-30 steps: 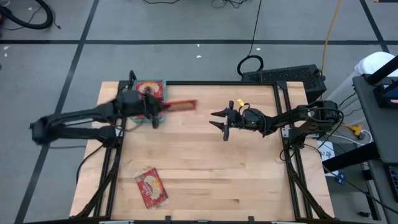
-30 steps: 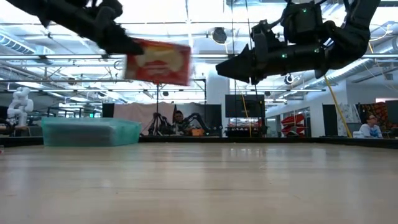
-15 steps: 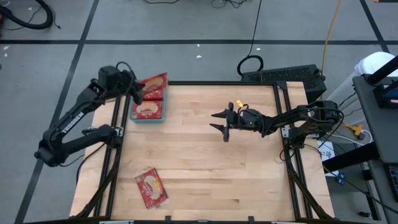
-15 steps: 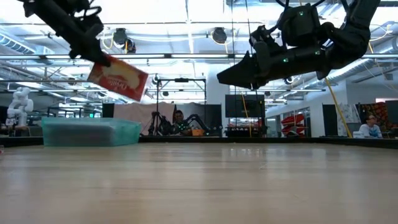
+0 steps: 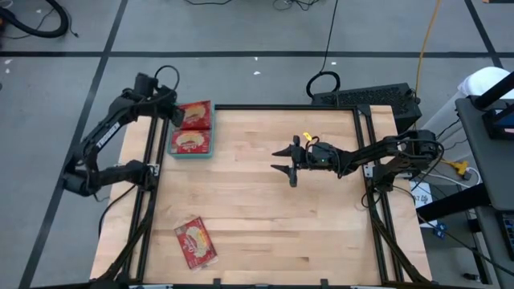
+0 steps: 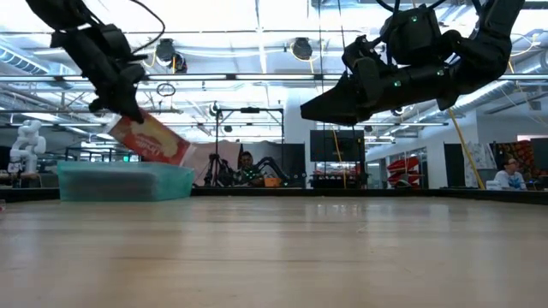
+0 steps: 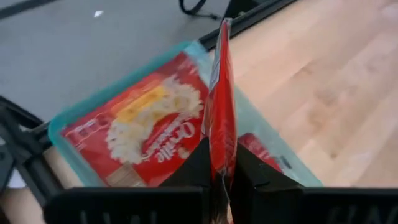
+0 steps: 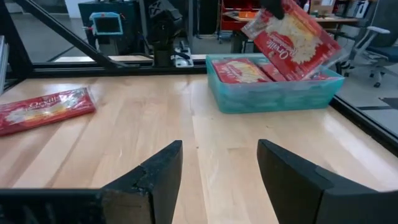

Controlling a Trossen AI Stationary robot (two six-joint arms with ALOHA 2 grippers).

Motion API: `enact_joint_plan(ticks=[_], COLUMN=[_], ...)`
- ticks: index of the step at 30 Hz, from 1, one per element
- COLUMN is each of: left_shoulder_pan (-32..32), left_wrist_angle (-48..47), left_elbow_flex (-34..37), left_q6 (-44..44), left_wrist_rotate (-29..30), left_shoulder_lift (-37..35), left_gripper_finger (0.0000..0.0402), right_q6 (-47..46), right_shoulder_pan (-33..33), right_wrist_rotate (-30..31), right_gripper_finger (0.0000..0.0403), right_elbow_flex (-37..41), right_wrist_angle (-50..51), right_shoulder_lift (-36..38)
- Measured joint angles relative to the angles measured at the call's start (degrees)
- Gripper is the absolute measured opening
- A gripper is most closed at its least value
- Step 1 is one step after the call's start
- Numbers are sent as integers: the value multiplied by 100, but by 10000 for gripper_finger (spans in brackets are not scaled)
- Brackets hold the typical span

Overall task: Sort popcorn bags into baskets
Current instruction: Put the popcorn bag into the blue bin

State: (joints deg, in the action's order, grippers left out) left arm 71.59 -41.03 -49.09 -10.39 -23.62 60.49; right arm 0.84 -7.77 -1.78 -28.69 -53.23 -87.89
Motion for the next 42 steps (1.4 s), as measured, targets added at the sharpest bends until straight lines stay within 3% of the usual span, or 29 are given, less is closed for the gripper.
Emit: enact_joint_plan(ticks=[11, 20, 28, 36, 42], left_shoulder_pan=[-27, -505, -919, -959, -1301], left_wrist_angle=[210, 648, 1062, 1121, 703], left_elbow_flex=[-10, -8, -8, -4, -4], left_q6=[-464, -597, -329, -230, 468], left_wrist_rotate=[486, 1799, 3063, 3275, 3115], left_shoulder_lift=[696, 869, 883, 883, 883], left_gripper_finger=[91, 138, 210, 247, 221], right_q6=[-35, -17, -15, -15, -17], right_shoulder_pan=[2, 2, 2, 2, 2], right_wrist_rotate=[-2, 0, 0, 0, 0], right_gripper_finger=[199, 199, 199, 199, 199], right_elbow_flex=[0, 0, 0, 0, 0], right_wrist_angle=[39, 39, 39, 39, 39], right_shoulder_lift=[1, 0, 0, 2, 0])
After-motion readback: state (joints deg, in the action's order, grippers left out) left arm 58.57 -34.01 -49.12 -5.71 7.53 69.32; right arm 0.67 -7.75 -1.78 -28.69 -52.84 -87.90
